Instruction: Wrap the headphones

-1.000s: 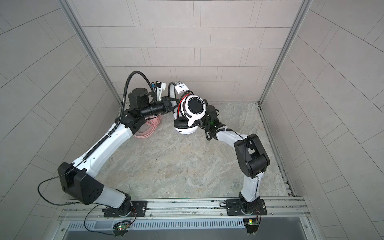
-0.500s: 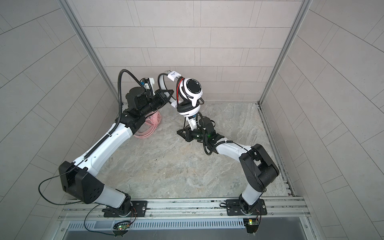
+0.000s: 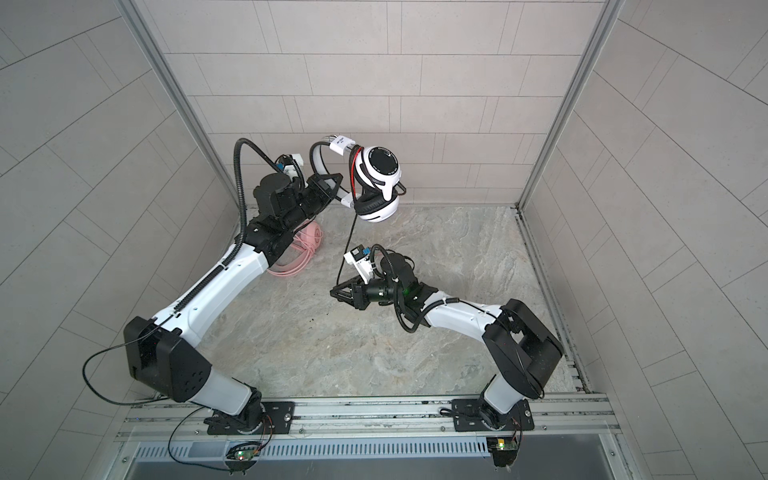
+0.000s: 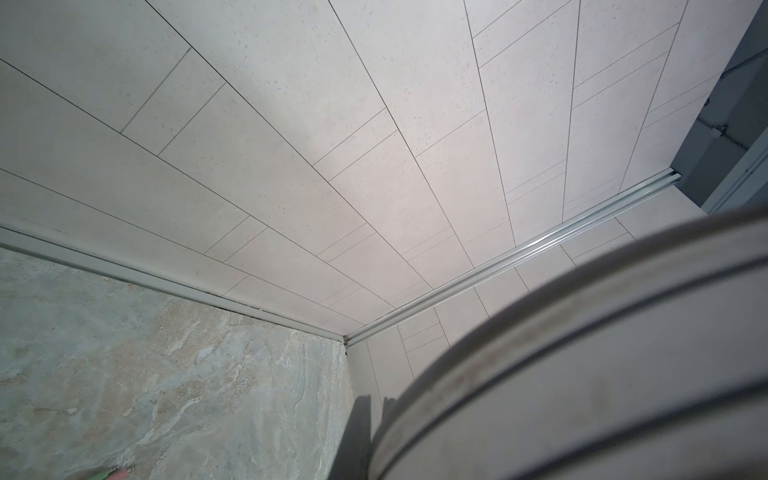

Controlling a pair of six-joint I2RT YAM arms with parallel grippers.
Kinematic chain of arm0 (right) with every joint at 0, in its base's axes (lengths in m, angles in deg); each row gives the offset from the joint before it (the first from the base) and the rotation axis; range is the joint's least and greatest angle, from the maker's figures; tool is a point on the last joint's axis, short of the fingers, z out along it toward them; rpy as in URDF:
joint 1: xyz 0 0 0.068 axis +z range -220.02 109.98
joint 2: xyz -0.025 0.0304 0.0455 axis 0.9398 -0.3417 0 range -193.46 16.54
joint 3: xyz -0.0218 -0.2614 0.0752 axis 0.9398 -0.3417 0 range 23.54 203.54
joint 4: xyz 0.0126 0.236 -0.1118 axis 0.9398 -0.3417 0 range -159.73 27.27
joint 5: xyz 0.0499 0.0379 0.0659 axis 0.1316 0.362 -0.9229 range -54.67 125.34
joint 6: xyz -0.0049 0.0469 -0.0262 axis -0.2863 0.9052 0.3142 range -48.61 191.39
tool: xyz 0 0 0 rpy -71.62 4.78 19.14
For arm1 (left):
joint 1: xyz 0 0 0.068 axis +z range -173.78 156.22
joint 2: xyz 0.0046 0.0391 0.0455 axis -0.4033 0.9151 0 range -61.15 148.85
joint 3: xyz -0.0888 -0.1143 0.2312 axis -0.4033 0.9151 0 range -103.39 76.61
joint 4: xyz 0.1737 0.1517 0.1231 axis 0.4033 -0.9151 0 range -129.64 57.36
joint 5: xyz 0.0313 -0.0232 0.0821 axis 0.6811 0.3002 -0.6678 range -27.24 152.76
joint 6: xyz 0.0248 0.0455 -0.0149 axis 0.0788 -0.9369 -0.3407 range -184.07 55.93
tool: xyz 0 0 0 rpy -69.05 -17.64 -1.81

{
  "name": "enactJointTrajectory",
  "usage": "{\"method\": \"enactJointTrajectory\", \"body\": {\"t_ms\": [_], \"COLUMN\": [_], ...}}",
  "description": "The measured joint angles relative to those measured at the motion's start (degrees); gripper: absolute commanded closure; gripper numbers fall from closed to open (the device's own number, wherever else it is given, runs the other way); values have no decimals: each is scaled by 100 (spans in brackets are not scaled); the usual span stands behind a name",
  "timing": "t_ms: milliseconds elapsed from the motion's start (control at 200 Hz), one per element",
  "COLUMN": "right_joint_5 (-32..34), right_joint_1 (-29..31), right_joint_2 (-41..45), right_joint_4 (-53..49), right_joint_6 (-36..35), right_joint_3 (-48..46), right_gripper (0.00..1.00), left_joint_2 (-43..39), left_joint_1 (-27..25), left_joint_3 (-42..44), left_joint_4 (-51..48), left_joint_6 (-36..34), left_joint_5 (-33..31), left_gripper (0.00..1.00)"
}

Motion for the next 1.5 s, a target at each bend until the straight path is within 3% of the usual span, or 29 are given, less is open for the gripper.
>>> {"method": "enactJointTrajectory", "body": {"t_ms": [365,645,836,996,1281,1501], "right_joint_5": [-284,7,315,339,221,240], "right_joint_1": [168,323,160,-393,-2107,-2938], "right_joint_2": [693,1845,2142,2142,2140,1934], "right_joint_4": [243,-1742,-2695,-3060,-3294,-3434], "right_joint_6": [498,-280,-651,-595,-111,-136], "right_joint_3": [-24,903,1655,1976,2210,2579], "right_gripper": [83,85,90,90,90,91], "left_joint_2": [-4,7,72,74,-166,-614], "left_joint_1": [101,55,-284,-612,-763,-728], "left_joint_3": [0,2,42,358,1163,1290], "left_joint_4": [-424,-1193,-1515,-1661,-1996,-2555], "left_joint_6": [-494,-1386,-2212,-2822,-3733,-4474], "left_joint_5": [-704,-1784,-2406,-2660,-2835,-2063], "left_gripper": [100,100,100,100,100,100]}}
